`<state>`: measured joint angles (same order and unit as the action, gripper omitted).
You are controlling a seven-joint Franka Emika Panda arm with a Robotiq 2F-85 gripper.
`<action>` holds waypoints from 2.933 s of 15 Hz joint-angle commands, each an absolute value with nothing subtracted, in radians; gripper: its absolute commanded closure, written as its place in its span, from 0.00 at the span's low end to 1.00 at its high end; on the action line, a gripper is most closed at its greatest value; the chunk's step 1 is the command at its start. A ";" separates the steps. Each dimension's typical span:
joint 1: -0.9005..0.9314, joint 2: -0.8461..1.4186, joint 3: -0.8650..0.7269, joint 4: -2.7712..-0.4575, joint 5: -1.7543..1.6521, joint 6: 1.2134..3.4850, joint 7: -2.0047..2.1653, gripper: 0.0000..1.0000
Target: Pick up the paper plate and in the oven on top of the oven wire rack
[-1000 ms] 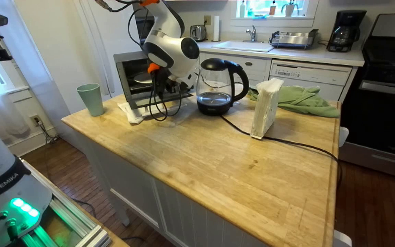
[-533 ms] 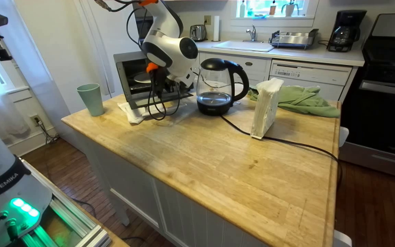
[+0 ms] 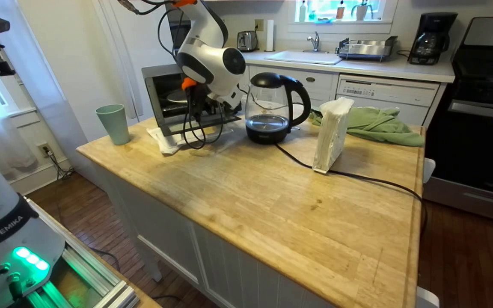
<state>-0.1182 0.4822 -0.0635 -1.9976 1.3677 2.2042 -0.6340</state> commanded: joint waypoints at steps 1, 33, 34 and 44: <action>-0.119 0.492 -0.051 -1.986 1.399 2.193 -0.651 1.00; -0.116 0.587 -0.007 -1.911 1.410 2.083 -0.770 1.00; -0.113 0.590 -0.008 -1.910 1.408 2.087 -0.770 1.00; -0.114 0.568 -0.038 -1.930 1.373 2.110 -0.736 1.00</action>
